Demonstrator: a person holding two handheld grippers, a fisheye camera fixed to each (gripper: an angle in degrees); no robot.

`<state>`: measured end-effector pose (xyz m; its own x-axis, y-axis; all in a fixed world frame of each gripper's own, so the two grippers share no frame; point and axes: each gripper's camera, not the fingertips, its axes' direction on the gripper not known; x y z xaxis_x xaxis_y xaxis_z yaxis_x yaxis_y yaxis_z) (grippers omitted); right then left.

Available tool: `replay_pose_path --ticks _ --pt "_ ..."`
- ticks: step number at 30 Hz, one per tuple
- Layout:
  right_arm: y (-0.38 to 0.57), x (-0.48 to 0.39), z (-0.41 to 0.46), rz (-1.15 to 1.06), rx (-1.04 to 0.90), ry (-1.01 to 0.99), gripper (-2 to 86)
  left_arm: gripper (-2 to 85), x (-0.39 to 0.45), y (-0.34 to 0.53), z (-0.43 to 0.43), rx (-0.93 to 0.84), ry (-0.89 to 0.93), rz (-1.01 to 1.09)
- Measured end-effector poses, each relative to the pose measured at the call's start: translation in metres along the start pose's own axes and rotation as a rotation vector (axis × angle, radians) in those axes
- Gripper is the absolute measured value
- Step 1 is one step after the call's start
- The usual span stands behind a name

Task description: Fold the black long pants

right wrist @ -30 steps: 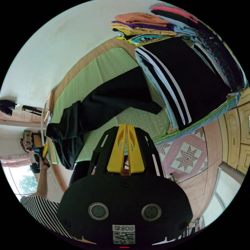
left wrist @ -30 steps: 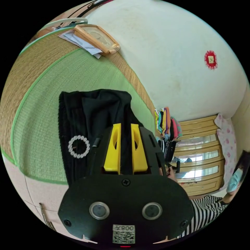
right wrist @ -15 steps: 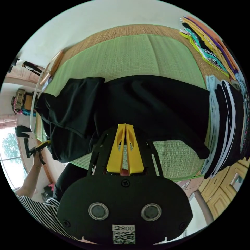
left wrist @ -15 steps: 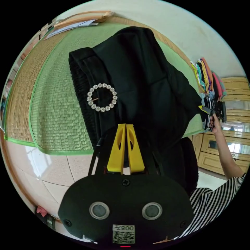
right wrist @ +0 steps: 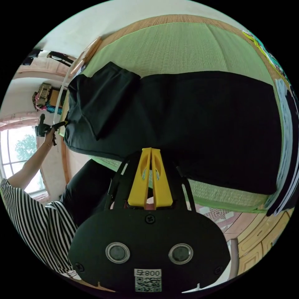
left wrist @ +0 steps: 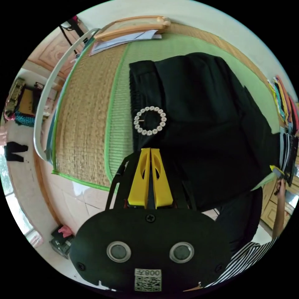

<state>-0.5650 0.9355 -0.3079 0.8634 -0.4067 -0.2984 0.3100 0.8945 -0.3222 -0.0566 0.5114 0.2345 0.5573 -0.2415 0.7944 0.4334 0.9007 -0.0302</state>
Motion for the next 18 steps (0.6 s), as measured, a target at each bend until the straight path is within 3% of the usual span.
replay_pose_path --ticks 5,8,13,18 --pt "0.023 -0.016 -0.021 -0.025 0.072 0.017 0.7 1.5 0.004 0.009 -0.021 0.154 0.201 -0.003" --pt "0.002 -0.038 -0.047 -0.101 0.188 -0.031 2.2 4.3 0.022 0.011 -0.024 0.210 0.430 0.082" --pt "-0.063 -0.117 -0.043 -0.363 0.209 -0.082 6.3 9.1 0.066 -0.012 -0.004 0.127 0.676 0.161" --pt "-0.083 -0.162 -0.010 -0.470 0.129 -0.062 7.7 8.0 0.063 -0.028 0.024 0.100 0.795 -0.003"
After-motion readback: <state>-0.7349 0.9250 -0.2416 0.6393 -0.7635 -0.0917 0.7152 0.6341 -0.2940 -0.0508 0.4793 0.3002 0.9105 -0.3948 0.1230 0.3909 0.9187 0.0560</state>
